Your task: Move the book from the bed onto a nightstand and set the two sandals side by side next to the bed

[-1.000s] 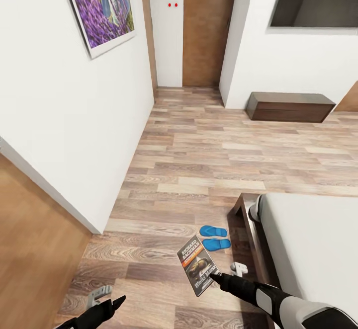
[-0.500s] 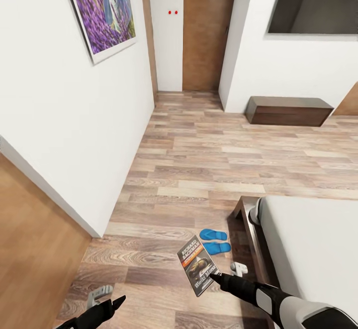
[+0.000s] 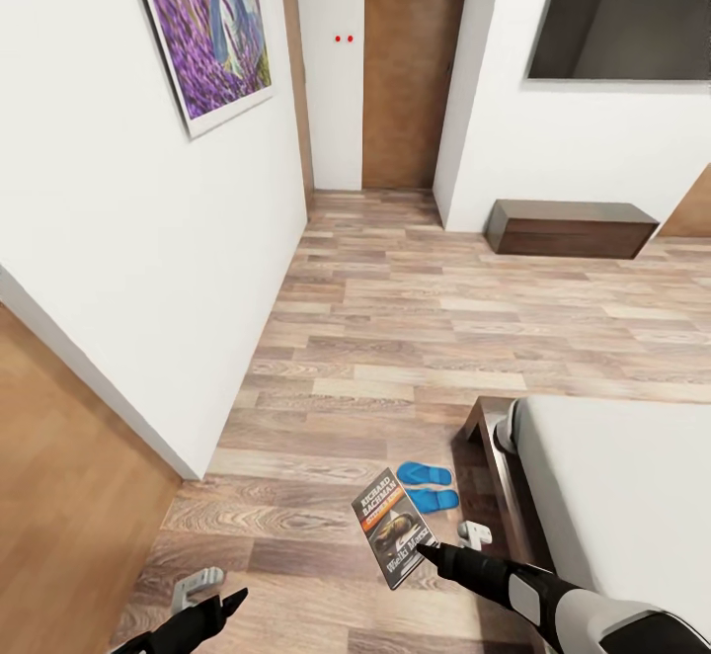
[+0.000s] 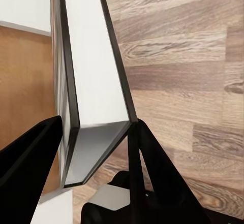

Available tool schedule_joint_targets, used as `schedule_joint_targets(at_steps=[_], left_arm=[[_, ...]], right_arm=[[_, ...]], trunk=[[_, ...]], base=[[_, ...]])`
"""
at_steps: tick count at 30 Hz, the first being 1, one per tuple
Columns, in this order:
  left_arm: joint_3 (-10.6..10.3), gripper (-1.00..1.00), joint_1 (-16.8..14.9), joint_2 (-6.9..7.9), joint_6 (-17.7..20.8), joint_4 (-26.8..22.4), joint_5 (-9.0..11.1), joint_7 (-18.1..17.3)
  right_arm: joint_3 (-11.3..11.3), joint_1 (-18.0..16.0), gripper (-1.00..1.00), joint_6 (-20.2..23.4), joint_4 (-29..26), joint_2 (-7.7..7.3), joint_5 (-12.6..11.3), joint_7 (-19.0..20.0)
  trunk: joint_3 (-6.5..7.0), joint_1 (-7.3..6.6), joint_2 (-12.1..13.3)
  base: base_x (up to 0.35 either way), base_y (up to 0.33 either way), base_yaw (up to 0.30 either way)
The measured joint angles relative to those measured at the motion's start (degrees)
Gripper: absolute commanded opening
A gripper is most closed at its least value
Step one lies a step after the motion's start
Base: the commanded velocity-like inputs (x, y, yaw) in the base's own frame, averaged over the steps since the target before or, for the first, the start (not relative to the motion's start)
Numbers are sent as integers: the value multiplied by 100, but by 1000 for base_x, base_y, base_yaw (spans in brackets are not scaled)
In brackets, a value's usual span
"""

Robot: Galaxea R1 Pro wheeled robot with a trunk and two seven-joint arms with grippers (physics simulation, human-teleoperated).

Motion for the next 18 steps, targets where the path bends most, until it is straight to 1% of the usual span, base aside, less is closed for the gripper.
schedule_joint_targets(at_steps=[6, 18], left_arm=[[-1, 100, -1, 0, -1, 0, 0, 76], [-9, 100, 2, -2, 2, 0, -1, 82]], right_arm=[[0, 0, -100, 0, -4, 0, 3, 0], [0, 0, -100, 0, 0, 0, 1, 0]], trunk=[[56, 0, 0], [166, 0, 0]], base=[[0, 0, 0], [0, 0, 0]])
